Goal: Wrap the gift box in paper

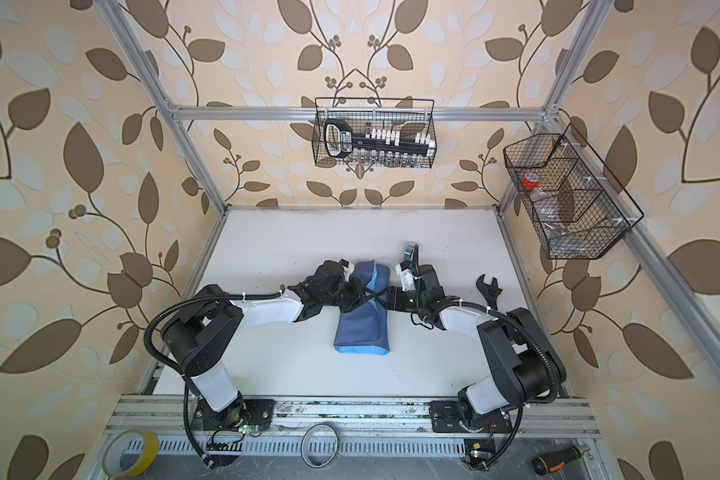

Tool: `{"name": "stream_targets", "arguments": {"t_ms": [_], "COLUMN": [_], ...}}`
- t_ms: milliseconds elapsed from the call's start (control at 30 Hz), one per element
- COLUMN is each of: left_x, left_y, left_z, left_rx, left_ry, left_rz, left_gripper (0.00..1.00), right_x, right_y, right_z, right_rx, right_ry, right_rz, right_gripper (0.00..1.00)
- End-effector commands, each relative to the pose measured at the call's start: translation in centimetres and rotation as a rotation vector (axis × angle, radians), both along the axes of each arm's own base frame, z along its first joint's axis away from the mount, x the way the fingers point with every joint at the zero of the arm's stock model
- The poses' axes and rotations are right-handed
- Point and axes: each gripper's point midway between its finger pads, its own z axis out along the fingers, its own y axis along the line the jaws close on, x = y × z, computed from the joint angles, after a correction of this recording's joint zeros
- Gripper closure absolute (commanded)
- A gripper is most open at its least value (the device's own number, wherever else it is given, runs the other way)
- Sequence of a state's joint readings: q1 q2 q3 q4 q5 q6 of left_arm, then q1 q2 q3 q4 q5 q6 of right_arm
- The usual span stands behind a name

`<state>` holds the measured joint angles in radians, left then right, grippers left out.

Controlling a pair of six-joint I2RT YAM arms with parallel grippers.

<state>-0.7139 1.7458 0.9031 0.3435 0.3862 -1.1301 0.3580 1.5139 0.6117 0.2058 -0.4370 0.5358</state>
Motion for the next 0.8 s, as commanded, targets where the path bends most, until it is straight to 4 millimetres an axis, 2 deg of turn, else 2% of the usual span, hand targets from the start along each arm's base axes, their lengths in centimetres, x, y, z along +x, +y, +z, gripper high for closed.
{"name": "stream_targets", "arguments": {"t_ms": [0, 300, 433, 767], "left_x": [-2.0, -3.0, -3.4, -3.7], "left_y": [-0.9, 0.5, 1.3, 1.9], "left_z": [-1.3, -4.3, -5.5, -6.7], "left_rx": [-0.018, 0.037, 0.069, 0.096], "left_ry": [0.064, 0.105, 0.111, 0.122], "left_rz": [-0.068, -0.046, -0.036, -0.031], "left_gripper": [0.89, 0.88, 0.86, 0.82], "right_x": [-1.9, -1.0, -0.4, 1.0], "right_y": [-1.2, -1.1, -1.1, -1.4], "right_z": [-3.2, -1.4, 0.2, 4.0], "right_rx": [-0.106, -0.098, -0.085, -0.057], "right_ry": [0.108, 0.073, 0.041, -0.029], "right_rz": [-0.015, -0.021, -0.03, -0.051], "right_gripper": [0.33, 0.31, 0.3, 0.28]}}
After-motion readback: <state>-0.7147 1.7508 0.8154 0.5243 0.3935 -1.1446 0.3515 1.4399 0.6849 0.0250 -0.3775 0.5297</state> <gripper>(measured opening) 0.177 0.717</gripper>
